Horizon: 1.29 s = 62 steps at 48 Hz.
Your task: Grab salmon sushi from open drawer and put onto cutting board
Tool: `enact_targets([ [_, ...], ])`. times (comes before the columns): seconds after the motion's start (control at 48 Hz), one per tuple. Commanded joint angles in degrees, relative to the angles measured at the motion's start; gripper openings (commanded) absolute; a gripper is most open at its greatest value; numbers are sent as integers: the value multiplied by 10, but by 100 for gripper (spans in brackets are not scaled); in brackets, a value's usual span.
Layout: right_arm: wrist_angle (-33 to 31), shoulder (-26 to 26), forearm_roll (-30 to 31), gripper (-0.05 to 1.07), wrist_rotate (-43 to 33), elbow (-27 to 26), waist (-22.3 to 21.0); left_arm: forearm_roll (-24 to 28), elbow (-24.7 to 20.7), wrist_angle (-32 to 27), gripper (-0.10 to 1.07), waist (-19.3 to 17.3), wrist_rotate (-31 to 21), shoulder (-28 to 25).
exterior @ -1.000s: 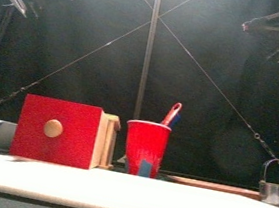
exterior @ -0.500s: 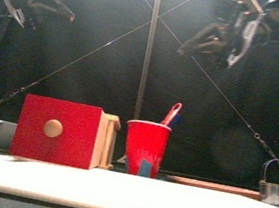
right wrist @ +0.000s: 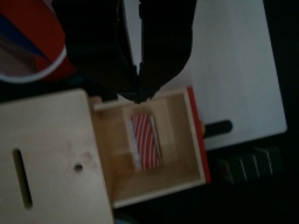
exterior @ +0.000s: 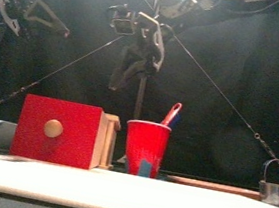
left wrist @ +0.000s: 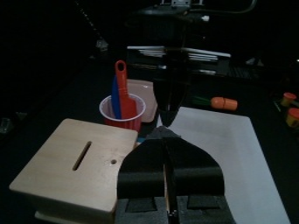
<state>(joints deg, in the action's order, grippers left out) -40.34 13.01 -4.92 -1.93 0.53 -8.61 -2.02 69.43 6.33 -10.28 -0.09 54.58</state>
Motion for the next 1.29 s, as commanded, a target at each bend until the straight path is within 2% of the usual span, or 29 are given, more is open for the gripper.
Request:
enact_targets([
  [0.0, -32, 20, 0, 27, 3, -62, -3, -1, -6, 1, 0, -12, 0, 1],
  [0.208, -81, 82, -4, 57, 3, -138, -3, -1, 3, 1, 1, -47, 0, 7],
  [0.375, -100, 114, -10, 69, 3, -175, 1, 0, 17, 0, 2, -86, 2, 10],
  [0.729, -110, 146, -11, 77, 3, -199, 2, -1, 19, -28, 2, -136, 3, 10],
  [1.271, -136, 183, -4, 78, 11, -224, 5, 0, 18, -38, 2, -139, 2, 10],
])
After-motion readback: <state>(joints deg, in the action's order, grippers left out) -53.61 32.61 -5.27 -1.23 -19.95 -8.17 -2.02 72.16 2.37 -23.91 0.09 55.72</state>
